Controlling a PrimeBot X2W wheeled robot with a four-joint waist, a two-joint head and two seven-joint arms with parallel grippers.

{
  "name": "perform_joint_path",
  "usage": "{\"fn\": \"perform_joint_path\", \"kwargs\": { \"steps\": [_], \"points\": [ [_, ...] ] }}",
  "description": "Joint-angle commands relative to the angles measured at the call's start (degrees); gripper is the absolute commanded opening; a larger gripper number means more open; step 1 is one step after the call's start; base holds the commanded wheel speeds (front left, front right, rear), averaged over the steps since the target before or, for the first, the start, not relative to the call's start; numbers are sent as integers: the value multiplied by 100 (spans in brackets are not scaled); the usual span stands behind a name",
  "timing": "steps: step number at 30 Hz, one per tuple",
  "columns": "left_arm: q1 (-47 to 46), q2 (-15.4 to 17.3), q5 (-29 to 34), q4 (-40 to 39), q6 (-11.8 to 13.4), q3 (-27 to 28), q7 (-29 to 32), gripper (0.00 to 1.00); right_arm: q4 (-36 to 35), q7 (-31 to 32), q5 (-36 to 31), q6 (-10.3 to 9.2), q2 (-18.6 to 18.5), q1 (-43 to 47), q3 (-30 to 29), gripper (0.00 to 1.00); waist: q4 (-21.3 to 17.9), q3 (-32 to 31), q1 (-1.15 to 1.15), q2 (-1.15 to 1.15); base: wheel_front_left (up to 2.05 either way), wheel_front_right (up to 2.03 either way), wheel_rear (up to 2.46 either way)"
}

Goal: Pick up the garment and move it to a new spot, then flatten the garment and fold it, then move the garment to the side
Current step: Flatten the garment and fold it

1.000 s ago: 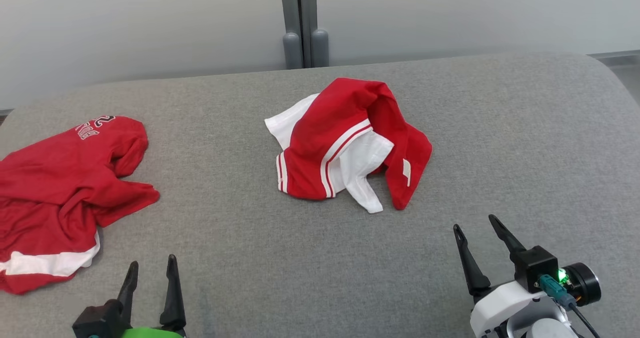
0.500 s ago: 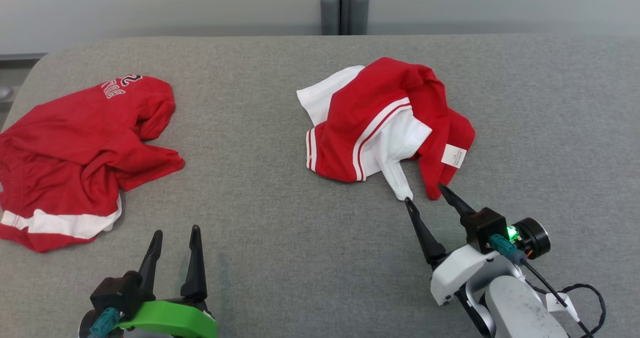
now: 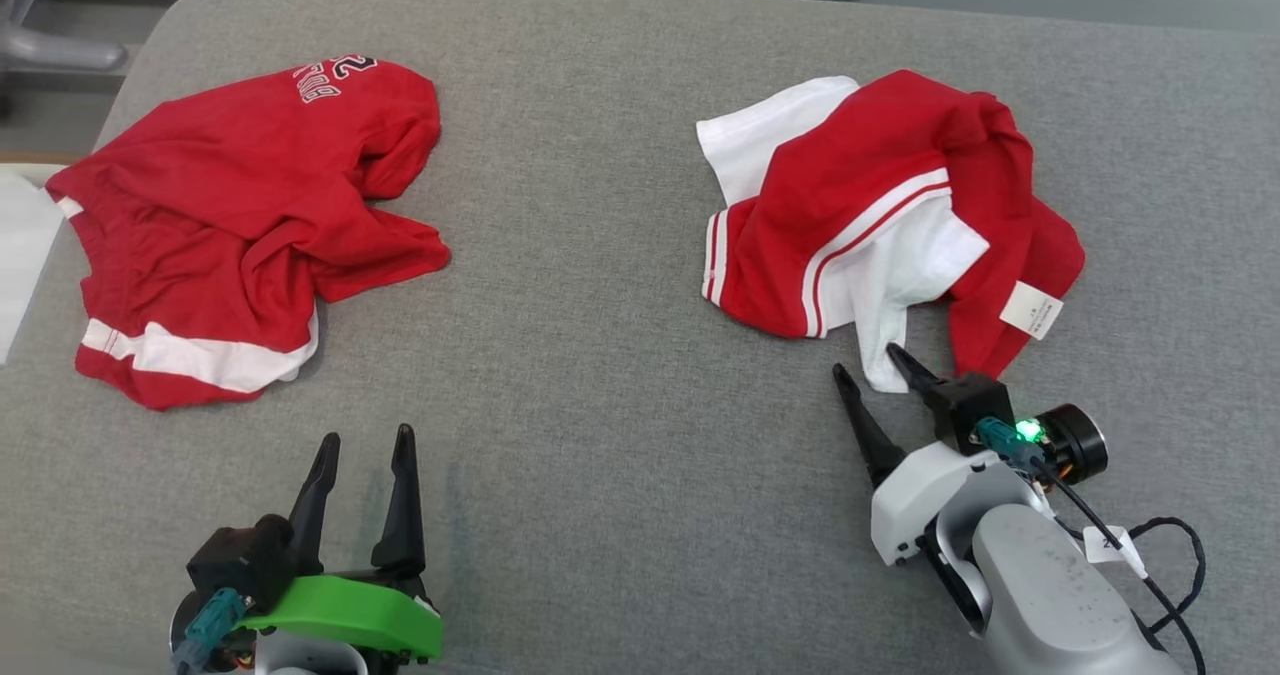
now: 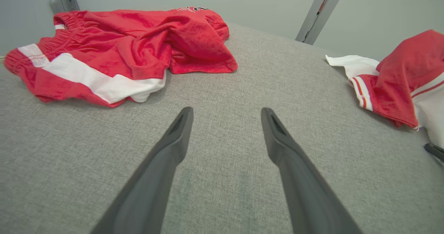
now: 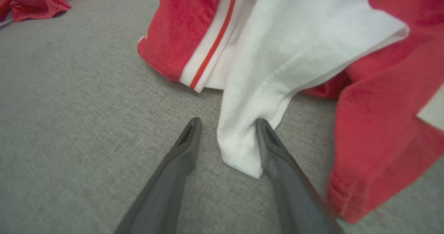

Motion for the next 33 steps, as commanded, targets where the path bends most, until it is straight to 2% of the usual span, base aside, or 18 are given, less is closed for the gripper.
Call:
{"fn": "perform_joint_path", "kwargs": {
  "steps": [1, 6, 10, 17, 21, 24, 27, 33],
  "points": [
    [-114, 44, -23, 21, -16, -5, 5, 100, 66, 3, 132, -2, -7, -61, 172, 0, 95, 73, 0, 0, 0, 0, 0],
    [-27, 44, 39, 52, -16, 19, 5, 100, -590, 0, 708, -6, -24, -179, 431, 0, 26, -51, 0, 0, 0, 0, 0],
    [77, 20, 119, 76, -16, 5, 5, 100, -1511, -1, 1290, -6, -17, -372, 924, 0, -53, -267, 0, 0, 0, 0, 0],
    [259, -49, 274, 177, -16, -26, 5, 100, -2975, 0, 2116, -6, -20, -1515, 1955, 0, -79, -756, 0, 0, 0, 0, 0],
    [373, -72, 355, 249, -16, -59, 5, 100, -3418, 0, 2614, -6, -19, -2381, 2181, 0, -17, -955, 0, 0, 0, 0, 0],
    [473, -92, 409, 279, -16, -44, 5, 100, -3544, 0, 2781, -6, -20, -3080, 2107, 0, 42, -1054, 0, 0, 0, 0, 0],
    [528, -110, 446, 304, -16, -11, 5, 100, -3361, 0, 2578, -6, -22, -3563, 1782, 0, 104, -1114, 0, 0, 0, 0, 0],
    [532, -146, 423, 290, -17, 100, 5, 100, -2233, 0, 1475, -7, -26, -3875, 723, 0, 208, -1042, 0, 0, 0, 0, 0]
  ]
}}
